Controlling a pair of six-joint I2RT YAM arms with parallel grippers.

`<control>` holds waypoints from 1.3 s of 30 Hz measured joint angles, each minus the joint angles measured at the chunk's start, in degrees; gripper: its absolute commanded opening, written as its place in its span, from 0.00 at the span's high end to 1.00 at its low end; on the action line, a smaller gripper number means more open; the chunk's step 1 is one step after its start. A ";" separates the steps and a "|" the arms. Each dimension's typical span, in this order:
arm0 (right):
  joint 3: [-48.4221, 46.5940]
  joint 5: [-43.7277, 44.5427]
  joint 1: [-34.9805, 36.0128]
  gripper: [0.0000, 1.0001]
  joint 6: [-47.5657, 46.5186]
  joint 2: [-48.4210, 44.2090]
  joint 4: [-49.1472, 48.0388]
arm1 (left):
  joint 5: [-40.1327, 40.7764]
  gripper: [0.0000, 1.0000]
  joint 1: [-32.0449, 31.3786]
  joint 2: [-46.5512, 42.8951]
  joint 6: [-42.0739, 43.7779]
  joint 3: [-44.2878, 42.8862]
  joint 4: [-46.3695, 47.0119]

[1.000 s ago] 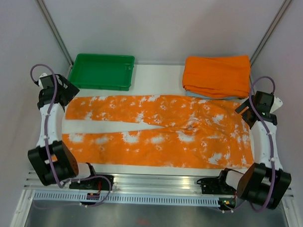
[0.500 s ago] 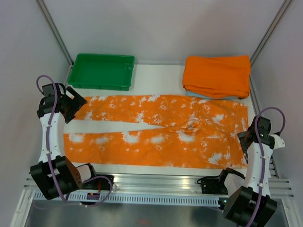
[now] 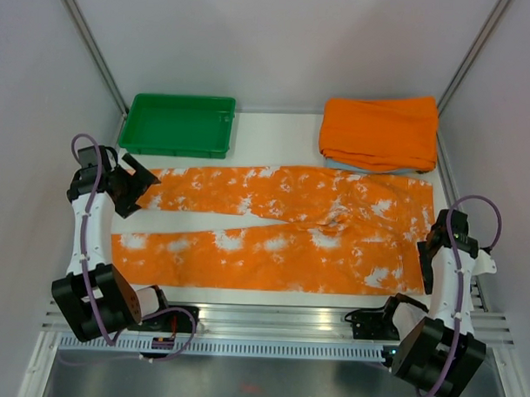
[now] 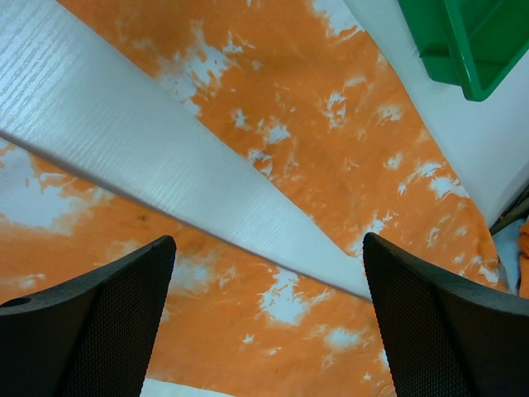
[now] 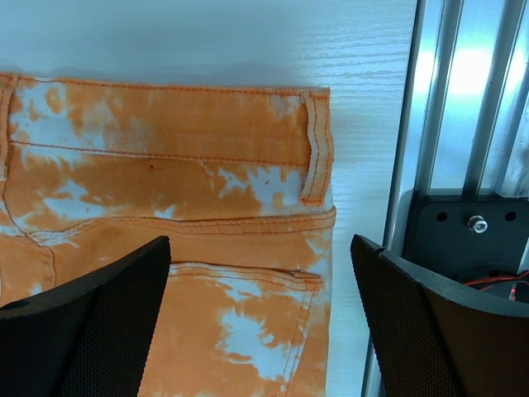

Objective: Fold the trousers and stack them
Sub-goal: Flatten the trousers out, then fold the trousers

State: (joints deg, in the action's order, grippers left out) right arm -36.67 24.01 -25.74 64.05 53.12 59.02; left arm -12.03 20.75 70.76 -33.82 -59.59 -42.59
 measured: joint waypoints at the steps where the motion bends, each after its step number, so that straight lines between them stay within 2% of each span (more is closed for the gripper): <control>1: 0.09 -0.02 0.00 0.04 0.07 0.55 -0.48 | 0.17 0.00 0.00 -0.11 -0.02 0.00 -0.26; 13: 0.44 0.70 -1.27 0.02 -0.33 11.93 -4.28 | 2.89 0.00 0.00 -1.57 -0.02 -0.50 -2.14; 18: 1.22 1.81 -1.73 0.02 -1.11 13.20 -6.71 | 4.09 0.00 0.02 -3.74 -0.07 -0.76 -2.38; 22: 5.49 0.79 -1.95 0.02 -0.55 13.35 -11.93 | 4.66 0.00 0.00 -4.66 -0.28 -1.09 -2.71; 29: 8.13 0.22 -2.21 0.04 -1.29 10.01 -14.91 | 5.51 0.00 0.00 -4.59 -0.28 -1.81 -3.93; 32: 8.07 -0.07 -2.25 0.20 -1.27 10.43 -15.63 | 5.64 0.00 0.00 -4.59 -0.33 -1.81 -4.07; 33: 8.04 -0.17 -2.23 0.28 -1.31 10.62 -15.91 | 5.84 0.00 0.00 -4.59 -0.39 -1.81 -4.07; 36: 7.82 -0.68 -2.25 0.41 -1.33 11.15 -17.18 | 6.40 0.00 0.00 -4.63 -0.92 -1.81 -4.39; 39: 7.61 -0.96 -2.23 0.41 -1.42 11.61 -17.73 | 7.65 0.00 0.02 -4.98 -2.38 -1.81 -5.31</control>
State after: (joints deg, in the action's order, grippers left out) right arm -29.06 23.05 -27.97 62.63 64.73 41.30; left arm -4.38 20.78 65.78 -36.21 -61.41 -47.90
